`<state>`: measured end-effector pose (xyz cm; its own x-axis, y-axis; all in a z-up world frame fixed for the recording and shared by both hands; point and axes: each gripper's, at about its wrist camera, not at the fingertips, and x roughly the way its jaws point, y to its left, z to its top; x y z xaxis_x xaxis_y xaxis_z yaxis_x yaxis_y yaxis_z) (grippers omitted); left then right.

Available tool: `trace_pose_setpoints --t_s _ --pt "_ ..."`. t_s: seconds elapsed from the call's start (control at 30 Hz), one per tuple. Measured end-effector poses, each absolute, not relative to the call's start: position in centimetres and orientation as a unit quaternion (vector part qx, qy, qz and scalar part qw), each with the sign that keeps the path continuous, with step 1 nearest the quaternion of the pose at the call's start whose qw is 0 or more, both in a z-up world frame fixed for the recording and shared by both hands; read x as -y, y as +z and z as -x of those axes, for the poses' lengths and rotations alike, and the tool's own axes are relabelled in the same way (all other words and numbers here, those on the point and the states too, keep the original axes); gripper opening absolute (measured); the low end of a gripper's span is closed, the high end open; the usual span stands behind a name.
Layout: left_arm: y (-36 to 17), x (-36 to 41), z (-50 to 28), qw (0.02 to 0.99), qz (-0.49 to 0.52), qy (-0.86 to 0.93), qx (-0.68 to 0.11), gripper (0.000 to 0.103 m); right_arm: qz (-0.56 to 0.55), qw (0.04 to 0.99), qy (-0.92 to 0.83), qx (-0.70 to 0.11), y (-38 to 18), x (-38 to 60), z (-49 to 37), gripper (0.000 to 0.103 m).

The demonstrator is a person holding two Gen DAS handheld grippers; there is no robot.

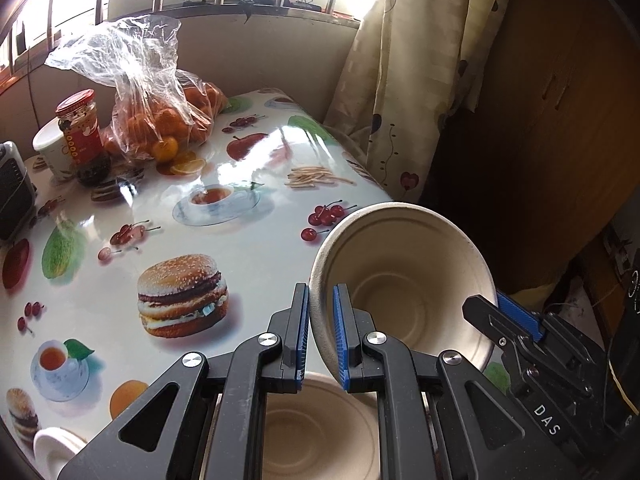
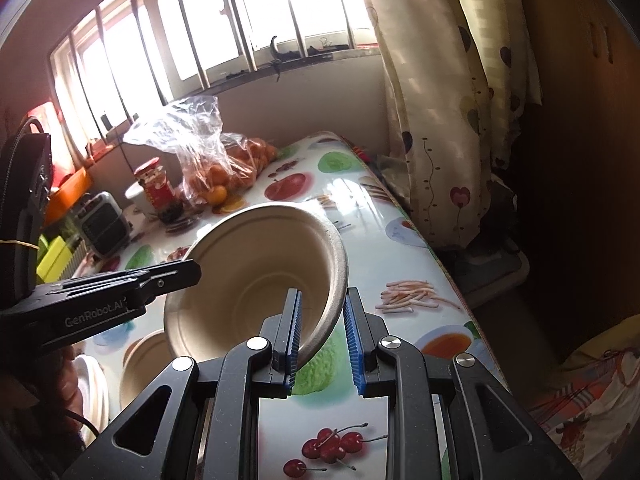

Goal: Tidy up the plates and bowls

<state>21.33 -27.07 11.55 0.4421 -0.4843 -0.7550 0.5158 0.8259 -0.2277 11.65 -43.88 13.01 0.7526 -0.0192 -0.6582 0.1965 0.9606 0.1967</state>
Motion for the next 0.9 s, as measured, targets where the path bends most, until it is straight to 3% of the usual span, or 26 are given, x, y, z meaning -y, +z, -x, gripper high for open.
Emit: trace_pose_setpoints --t_s 0.9 --pt "11.8 21.0 -18.2 0.864 0.003 -0.264 -0.428 0.013 -0.119 0.931 -0.015 -0.344 13.3 38.4 -9.2 0.021"
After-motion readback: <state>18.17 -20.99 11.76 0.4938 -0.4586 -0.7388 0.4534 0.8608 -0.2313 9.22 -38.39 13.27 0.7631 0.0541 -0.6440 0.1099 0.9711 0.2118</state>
